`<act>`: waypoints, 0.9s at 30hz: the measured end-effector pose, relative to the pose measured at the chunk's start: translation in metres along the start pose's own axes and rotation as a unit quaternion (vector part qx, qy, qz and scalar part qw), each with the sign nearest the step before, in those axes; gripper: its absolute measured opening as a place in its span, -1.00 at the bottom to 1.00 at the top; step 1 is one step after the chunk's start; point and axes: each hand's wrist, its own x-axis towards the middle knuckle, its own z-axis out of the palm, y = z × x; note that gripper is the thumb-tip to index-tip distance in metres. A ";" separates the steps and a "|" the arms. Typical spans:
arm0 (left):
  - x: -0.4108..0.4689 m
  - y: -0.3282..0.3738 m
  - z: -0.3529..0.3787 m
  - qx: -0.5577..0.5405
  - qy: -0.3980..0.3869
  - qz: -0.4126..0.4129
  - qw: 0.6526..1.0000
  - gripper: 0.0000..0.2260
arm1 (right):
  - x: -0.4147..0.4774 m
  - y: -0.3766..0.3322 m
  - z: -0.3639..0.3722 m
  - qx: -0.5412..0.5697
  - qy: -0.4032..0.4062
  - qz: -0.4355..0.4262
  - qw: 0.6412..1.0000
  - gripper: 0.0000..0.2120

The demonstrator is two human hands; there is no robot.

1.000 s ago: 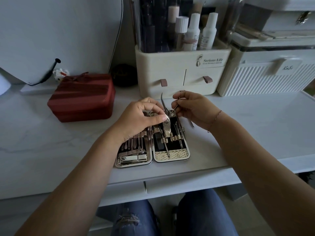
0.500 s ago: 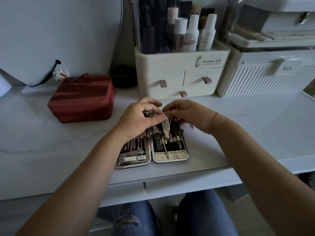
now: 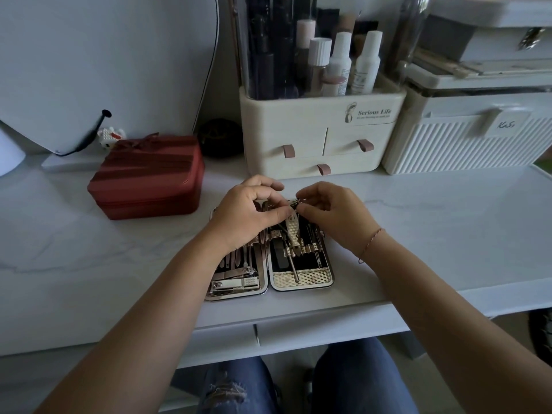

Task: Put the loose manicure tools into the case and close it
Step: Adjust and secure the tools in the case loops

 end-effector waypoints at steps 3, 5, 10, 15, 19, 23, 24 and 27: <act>0.000 -0.001 0.000 0.010 0.003 -0.006 1.000 -0.92 | 0.003 -0.001 0.002 -0.022 -0.004 0.002 1.000 -0.80; 0.000 -0.001 0.000 0.017 0.003 -0.004 1.000 -0.92 | 0.005 -0.002 0.003 -0.060 -0.012 -0.001 0.998 -0.73; 0.000 -0.002 -0.001 0.024 0.001 -0.001 1.000 -0.94 | 0.007 -0.002 0.001 -0.108 -0.031 -0.025 0.993 -0.84; 0.000 -0.001 -0.002 0.011 -0.007 -0.010 1.000 -0.94 | 0.015 -0.009 0.000 -0.132 -0.048 -0.001 0.990 -0.95; 0.000 -0.003 -0.002 0.010 -0.010 -0.021 1.000 -0.93 | 0.017 -0.008 -0.002 -0.124 -0.055 0.019 0.991 -0.94; 0.000 -0.003 -0.002 0.005 -0.011 -0.033 0.999 -0.93 | 0.015 -0.009 -0.003 -0.130 -0.079 0.024 0.988 -0.84; 0.000 -0.003 -0.002 0.003 -0.012 -0.035 0.999 -0.92 | 0.014 -0.010 -0.004 -0.133 -0.092 0.024 0.987 -0.83; 0.000 -0.003 0.000 -0.002 -0.012 -0.036 0.999 -0.93 | 0.013 -0.011 -0.010 -0.105 -0.118 0.026 0.987 -0.85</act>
